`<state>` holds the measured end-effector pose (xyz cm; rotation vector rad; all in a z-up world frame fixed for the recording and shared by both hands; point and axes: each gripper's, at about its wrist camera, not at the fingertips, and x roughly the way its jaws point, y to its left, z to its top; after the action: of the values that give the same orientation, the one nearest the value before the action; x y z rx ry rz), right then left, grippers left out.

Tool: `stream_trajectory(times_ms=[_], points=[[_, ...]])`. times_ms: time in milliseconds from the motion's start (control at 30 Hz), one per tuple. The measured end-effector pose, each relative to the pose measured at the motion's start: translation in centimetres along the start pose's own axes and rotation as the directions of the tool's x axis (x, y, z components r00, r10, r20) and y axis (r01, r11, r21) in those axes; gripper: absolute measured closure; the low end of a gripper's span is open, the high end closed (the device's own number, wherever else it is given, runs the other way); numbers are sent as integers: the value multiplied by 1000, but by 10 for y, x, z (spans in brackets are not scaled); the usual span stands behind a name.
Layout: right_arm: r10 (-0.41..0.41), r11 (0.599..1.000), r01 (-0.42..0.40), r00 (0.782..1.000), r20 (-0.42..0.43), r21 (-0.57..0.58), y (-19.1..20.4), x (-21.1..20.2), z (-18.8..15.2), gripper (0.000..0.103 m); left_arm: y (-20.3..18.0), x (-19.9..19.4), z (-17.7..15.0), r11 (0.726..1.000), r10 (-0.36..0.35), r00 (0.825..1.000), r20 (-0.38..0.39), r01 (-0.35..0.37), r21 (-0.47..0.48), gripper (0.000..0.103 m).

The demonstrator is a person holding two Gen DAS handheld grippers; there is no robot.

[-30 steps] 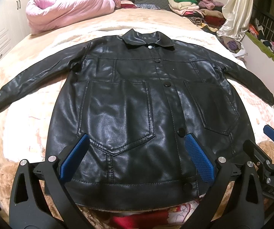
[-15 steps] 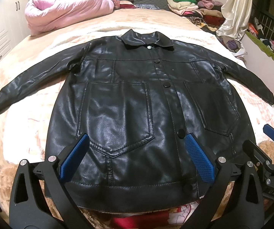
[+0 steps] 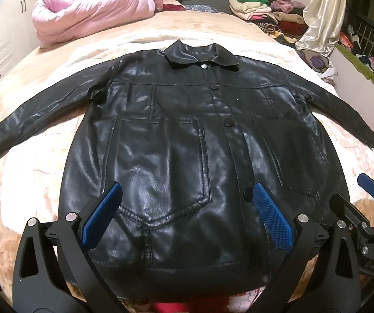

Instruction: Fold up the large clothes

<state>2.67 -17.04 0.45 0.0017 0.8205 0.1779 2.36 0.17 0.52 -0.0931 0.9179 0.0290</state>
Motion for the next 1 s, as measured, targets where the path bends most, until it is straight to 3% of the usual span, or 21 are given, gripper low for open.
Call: stream_trajectory(times_ms=[533, 1000], points=[[4, 1000, -4, 999, 32, 3, -5, 19, 46, 4, 10, 21, 35, 999, -13, 1000, -9, 13, -32, 9], [2, 999, -5, 998, 64, 52, -19, 44, 105, 4, 5, 41, 100, 998, -44, 999, 6, 45, -46, 9]])
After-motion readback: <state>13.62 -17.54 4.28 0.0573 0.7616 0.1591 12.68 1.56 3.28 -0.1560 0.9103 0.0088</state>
